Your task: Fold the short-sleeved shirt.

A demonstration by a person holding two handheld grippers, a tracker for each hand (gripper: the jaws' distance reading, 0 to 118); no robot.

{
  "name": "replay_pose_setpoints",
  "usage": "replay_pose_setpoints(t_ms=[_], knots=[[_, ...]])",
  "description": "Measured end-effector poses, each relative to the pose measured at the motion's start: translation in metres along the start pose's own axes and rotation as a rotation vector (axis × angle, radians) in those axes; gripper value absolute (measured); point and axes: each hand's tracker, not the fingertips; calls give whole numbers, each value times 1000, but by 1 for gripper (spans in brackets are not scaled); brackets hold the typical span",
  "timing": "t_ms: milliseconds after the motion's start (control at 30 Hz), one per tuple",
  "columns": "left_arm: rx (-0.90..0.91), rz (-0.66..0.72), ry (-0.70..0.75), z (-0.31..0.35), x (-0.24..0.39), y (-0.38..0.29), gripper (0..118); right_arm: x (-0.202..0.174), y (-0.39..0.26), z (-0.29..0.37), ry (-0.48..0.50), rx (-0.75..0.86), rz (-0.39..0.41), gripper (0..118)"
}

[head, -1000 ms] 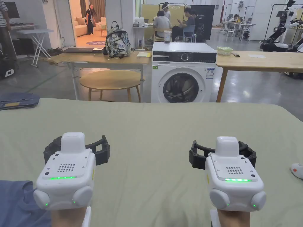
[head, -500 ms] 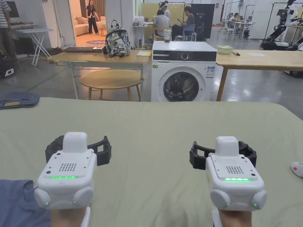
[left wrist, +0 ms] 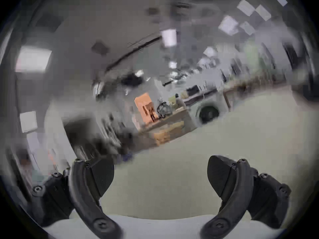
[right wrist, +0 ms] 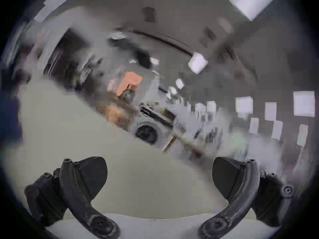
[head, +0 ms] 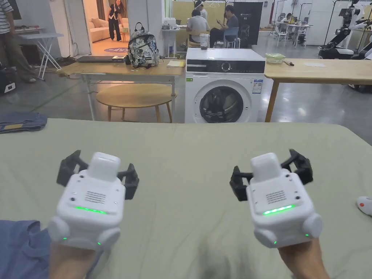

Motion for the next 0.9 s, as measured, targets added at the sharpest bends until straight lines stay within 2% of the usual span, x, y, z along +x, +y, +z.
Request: replay_pose_setpoints(t_ms=[33,67,100,167,233,300,400,500,567,667,733,767,900], knots=[[17,-190,24,-1,11,-1,110,-9,-2,2,-12,56,195,118],[30,-338,37,-4,21,-6,109,-16,-5,3,-20,95,348,118],[45,-472,53,-5,28,-9,109,-20,-7,3,-26,120,455,118],[89,-684,73,-7,38,-17,109,-25,-15,5,-31,159,605,118],[120,-754,78,-4,41,-24,109,-29,-17,5,-46,162,672,118],[101,-672,51,-5,40,-21,109,-30,-21,-1,-46,135,622,118],[10,-328,15,-13,27,-18,109,-25,-18,-4,-13,24,361,118],[-72,107,-34,-7,5,-5,109,-15,-17,-9,47,-111,3,118],[-61,372,-59,-5,-8,-10,109,-7,-21,-12,71,-181,-249,118],[-43,624,-67,1,-17,-15,108,5,-27,-5,82,-227,-567,118],[-36,684,-59,11,-17,-10,108,7,-33,1,68,-228,-697,118],[-32,705,-65,14,-16,-11,108,7,-35,3,44,-235,-729,118],[-29,717,-52,19,-14,-8,108,7,-36,8,28,-209,-719,118]])
